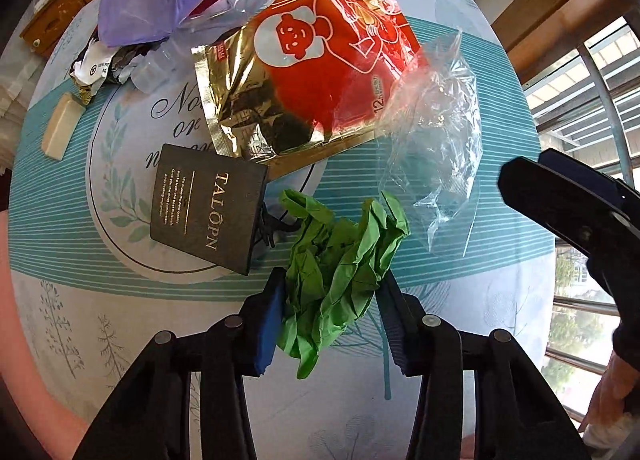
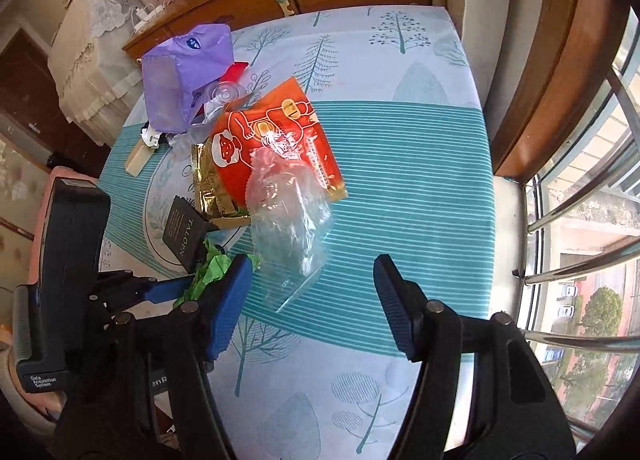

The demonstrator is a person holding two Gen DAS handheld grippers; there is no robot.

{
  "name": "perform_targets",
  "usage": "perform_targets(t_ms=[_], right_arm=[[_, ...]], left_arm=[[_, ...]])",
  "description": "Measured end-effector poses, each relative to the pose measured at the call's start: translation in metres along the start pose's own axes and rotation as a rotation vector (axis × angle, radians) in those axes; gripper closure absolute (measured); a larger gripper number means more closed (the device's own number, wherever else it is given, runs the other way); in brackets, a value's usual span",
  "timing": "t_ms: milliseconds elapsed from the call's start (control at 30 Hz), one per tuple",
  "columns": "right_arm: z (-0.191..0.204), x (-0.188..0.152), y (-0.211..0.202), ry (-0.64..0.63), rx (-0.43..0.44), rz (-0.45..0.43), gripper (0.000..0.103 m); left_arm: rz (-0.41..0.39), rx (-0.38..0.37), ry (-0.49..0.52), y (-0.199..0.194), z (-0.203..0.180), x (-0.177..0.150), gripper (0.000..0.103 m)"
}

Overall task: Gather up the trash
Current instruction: 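Grasp the green glove with the left gripper while the right grasps the clear plastic bag, then carry the glove and plastic bag in both grippers over the bin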

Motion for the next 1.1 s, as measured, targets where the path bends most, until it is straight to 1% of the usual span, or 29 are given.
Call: perform_targets(t_ms=[133, 233, 333, 367, 433, 467, 500, 533, 567, 733, 767, 867, 900, 1100], right_arm=[[0.013, 0.014, 0.027, -0.033, 0.017, 0.032, 0.043], [0.024, 0.019, 0.044, -0.029, 0.039, 0.066, 0.043], [0.032, 0.021, 0.058, -0.028, 0.040, 0.097, 0.043], [0.035, 0.021, 0.061, -0.030, 0.042, 0.096, 0.043], [0.041, 0.021, 0.064, -0.042, 0.041, 0.083, 0.049], [0.043, 0.020, 0.064, -0.052, 0.037, 0.081, 0.049], [0.045, 0.020, 0.064, -0.056, 0.033, 0.078, 0.051], [0.046, 0.019, 0.064, -0.057, 0.033, 0.079, 0.057], [0.048, 0.019, 0.065, -0.056, 0.032, 0.080, 0.059], [0.052, 0.009, 0.055, -0.077, 0.043, 0.097, 0.061], [0.054, 0.007, 0.053, -0.086, 0.040, 0.099, 0.061], [0.062, -0.002, 0.042, -0.099, 0.034, 0.102, 0.062], [0.065, -0.005, 0.038, -0.104, 0.034, 0.101, 0.062], [0.100, -0.028, 0.005, -0.160, 0.044, 0.083, 0.062]], left_arm=[[-0.014, 0.020, -0.007, -0.001, 0.001, -0.001, 0.061], [-0.022, 0.011, -0.030, -0.003, 0.003, -0.004, 0.062], [-0.036, 0.011, -0.053, -0.011, 0.000, -0.006, 0.062], [-0.043, 0.010, -0.060, -0.014, 0.000, -0.008, 0.062], [-0.062, 0.007, -0.073, -0.021, 0.000, -0.010, 0.062], [-0.075, 0.006, -0.079, -0.026, 0.001, -0.012, 0.062], [-0.088, 0.008, -0.083, -0.032, 0.001, -0.015, 0.062], [-0.103, 0.013, -0.088, -0.038, 0.003, -0.017, 0.062], [-0.118, 0.017, -0.093, -0.045, 0.006, -0.021, 0.062], [-0.195, 0.042, -0.113, -0.076, 0.014, -0.038, 0.062], [-0.207, 0.044, -0.118, -0.091, 0.024, -0.049, 0.062], [-0.238, 0.055, -0.126, -0.118, 0.041, -0.071, 0.062], [-0.246, 0.054, -0.131, -0.130, 0.053, -0.082, 0.062], [-0.290, 0.035, -0.159, -0.160, 0.077, -0.114, 0.062]])
Point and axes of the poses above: each gripper's, at about its wrist camera, not at the fingertips, and y roughly the way its jaws point, z to its left, x to its top, the point moved 1 cm from there along y, roughly the way its jaws point, and after that the axes turned 13 degrees about -x, right-handed, at the moved point
